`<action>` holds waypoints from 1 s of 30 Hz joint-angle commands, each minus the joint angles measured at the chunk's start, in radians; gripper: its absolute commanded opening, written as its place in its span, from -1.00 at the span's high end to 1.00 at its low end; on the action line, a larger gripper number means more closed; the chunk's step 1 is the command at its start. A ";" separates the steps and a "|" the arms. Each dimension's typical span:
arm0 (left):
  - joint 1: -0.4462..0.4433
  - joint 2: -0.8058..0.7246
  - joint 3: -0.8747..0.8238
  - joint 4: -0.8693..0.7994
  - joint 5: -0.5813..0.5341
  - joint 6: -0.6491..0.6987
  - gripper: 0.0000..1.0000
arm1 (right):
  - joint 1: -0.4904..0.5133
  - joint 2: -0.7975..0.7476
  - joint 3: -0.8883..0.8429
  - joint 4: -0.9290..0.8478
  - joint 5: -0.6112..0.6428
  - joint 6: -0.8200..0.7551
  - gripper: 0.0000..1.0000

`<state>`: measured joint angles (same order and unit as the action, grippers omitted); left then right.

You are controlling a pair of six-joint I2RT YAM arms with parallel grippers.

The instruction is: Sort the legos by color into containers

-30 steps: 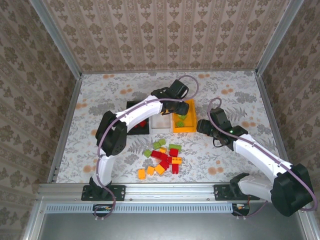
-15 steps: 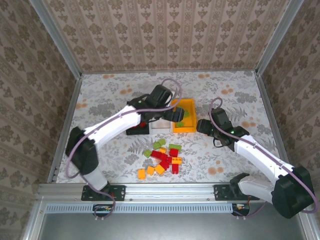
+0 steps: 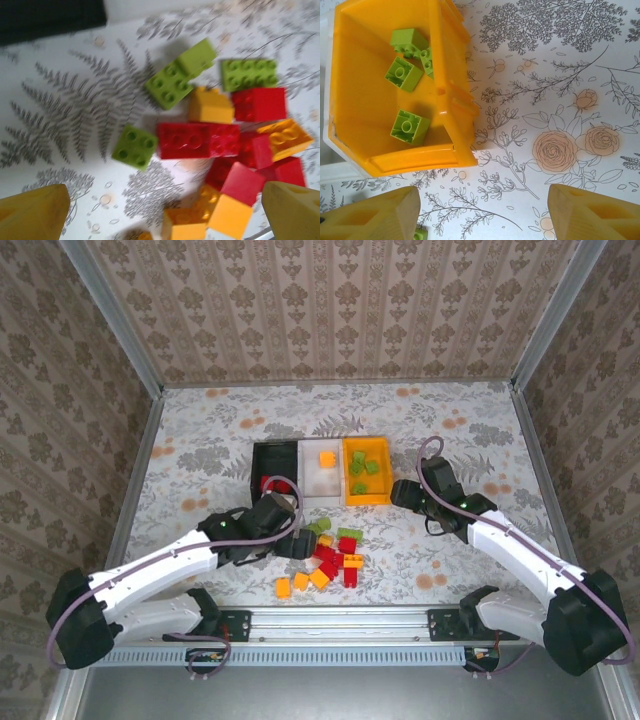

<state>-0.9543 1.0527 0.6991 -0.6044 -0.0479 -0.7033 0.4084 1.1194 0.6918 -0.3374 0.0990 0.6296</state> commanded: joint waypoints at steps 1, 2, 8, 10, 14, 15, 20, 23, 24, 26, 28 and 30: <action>0.017 0.023 -0.035 0.025 -0.025 -0.044 -0.97 | -0.006 0.008 -0.008 0.031 -0.023 0.011 -0.39; 0.026 0.036 -0.045 0.051 -0.017 -0.042 -0.96 | -0.006 0.007 -0.008 0.028 -0.022 0.009 -0.40; 0.102 0.131 -0.073 0.207 0.027 -0.027 -0.88 | -0.006 -0.023 -0.014 0.007 -0.005 0.004 -0.40; 0.121 0.161 -0.069 0.218 0.018 -0.020 -0.76 | -0.006 -0.029 -0.014 -0.001 -0.001 0.002 -0.40; 0.134 0.188 -0.073 0.195 0.005 -0.013 -0.54 | -0.006 -0.038 -0.014 -0.009 0.007 0.000 -0.40; 0.134 0.188 -0.075 0.179 0.000 -0.013 -0.48 | -0.006 -0.039 -0.015 -0.011 0.011 -0.001 -0.40; 0.134 0.163 -0.115 0.134 -0.012 -0.011 -0.34 | -0.008 -0.034 -0.010 -0.005 0.016 -0.002 -0.40; 0.134 0.170 -0.135 0.131 0.001 -0.009 -0.29 | -0.007 -0.025 -0.002 -0.004 0.015 -0.002 -0.40; 0.131 0.176 -0.136 0.129 -0.002 -0.008 -0.29 | -0.008 -0.023 0.000 -0.004 0.016 -0.004 -0.40; 0.129 0.191 -0.140 0.127 -0.009 -0.008 -0.28 | -0.007 -0.021 0.002 -0.006 0.016 -0.004 -0.40; 0.135 0.206 -0.133 0.093 -0.034 -0.018 -0.25 | -0.007 -0.023 0.003 -0.008 0.016 -0.004 -0.40; 0.144 0.195 -0.128 0.045 -0.063 -0.027 -0.19 | -0.008 -0.027 0.003 -0.014 0.014 -0.005 -0.40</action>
<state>-0.8227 1.2396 0.5743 -0.4458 -0.0570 -0.7204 0.4084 1.0992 0.6888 -0.3393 0.0971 0.6289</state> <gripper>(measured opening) 0.602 0.702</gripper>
